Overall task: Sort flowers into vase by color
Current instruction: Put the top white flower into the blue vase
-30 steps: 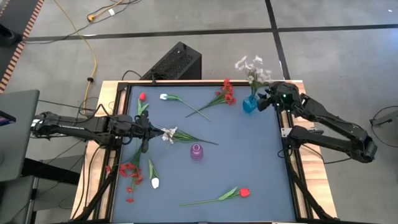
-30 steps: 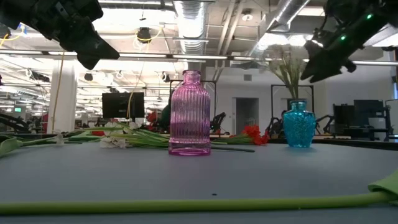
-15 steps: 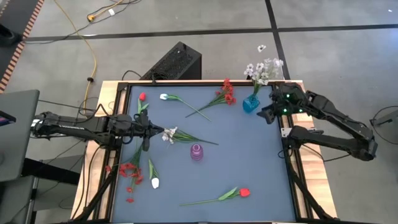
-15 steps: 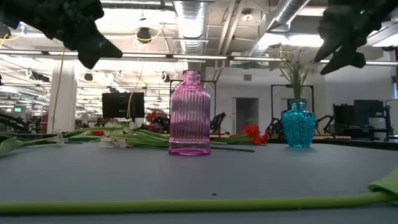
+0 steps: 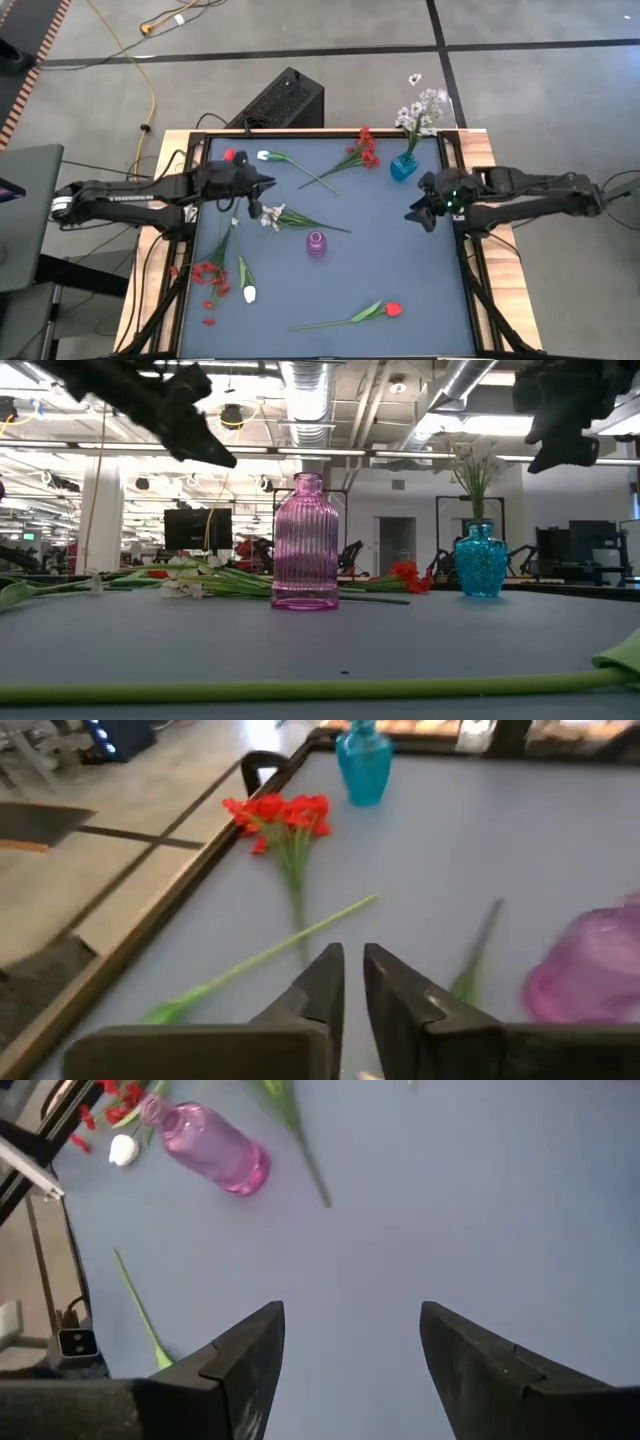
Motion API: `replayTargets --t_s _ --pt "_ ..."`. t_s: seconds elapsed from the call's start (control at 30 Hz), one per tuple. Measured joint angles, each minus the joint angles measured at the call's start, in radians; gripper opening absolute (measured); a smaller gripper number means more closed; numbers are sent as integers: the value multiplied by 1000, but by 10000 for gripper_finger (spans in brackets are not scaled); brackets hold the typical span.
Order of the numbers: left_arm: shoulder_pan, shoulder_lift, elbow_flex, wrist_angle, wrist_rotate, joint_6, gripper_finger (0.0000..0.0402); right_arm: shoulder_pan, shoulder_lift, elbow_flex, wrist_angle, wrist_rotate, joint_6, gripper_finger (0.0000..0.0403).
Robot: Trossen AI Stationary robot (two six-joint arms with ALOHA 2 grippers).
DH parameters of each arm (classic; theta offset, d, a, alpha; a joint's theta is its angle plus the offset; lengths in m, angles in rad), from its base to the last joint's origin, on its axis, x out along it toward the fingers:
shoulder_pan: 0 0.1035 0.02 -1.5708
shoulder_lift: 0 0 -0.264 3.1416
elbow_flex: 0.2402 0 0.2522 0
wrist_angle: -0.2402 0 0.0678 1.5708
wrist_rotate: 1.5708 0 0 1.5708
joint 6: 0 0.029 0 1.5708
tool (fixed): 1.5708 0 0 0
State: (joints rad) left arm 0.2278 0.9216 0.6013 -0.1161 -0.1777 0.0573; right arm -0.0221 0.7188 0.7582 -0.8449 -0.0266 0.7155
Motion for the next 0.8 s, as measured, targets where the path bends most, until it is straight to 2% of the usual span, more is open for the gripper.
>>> replayTargets --t_s 0.23,0.4,0.57,0.8 --pt "196 238 175 -110 148 258 120 226 139 0 103 166 52 260" --pt "325 456 239 -130 193 486 155 333 272 0 161 261 68 260" --pt "396 675 384 -180 196 626 157 381 403 0 214 280 81 260" --pt "424 939 676 -458 225 724 143 404 542 0 274 264 81 260"
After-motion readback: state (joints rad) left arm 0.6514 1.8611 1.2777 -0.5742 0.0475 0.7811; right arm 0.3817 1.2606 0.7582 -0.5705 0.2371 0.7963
